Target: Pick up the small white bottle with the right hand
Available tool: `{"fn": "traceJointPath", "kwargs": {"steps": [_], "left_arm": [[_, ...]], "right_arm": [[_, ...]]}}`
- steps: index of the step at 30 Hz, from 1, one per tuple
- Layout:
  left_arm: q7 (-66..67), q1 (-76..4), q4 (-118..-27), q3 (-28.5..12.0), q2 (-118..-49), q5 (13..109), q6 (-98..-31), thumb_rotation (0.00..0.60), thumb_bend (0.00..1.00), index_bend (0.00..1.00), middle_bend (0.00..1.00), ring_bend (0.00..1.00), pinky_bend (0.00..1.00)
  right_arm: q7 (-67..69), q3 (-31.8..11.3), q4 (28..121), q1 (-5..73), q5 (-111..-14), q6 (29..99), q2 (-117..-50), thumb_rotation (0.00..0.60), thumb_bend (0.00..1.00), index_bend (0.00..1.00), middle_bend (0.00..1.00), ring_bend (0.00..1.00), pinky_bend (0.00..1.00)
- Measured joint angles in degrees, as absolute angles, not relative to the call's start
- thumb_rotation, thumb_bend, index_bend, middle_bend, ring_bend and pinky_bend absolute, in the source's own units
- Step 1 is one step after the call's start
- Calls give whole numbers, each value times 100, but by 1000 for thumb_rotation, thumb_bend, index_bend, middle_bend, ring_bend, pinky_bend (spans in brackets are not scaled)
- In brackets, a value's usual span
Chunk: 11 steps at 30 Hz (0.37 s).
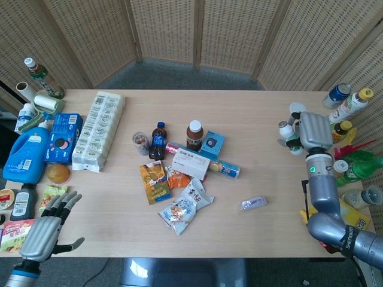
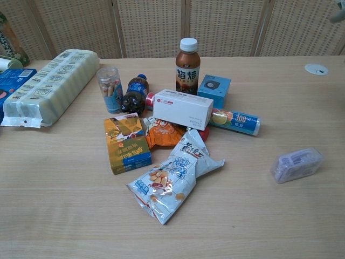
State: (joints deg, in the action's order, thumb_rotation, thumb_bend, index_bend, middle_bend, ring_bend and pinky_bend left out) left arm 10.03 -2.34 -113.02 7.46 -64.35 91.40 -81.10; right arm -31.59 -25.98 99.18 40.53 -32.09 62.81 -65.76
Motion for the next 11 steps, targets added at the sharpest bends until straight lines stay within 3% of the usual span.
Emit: {"fn": "traceJointPath", "kwargs": {"steps": [11], "left_arm": [[882, -238, -11196, 706, -6448, 9099, -8065, 600, 222, 88, 18, 0, 0]], "right_arm": [[-3158, -2604, 10488, 4316, -3282, 6568, -6345, 600, 97, 595, 878, 665, 908]]}}
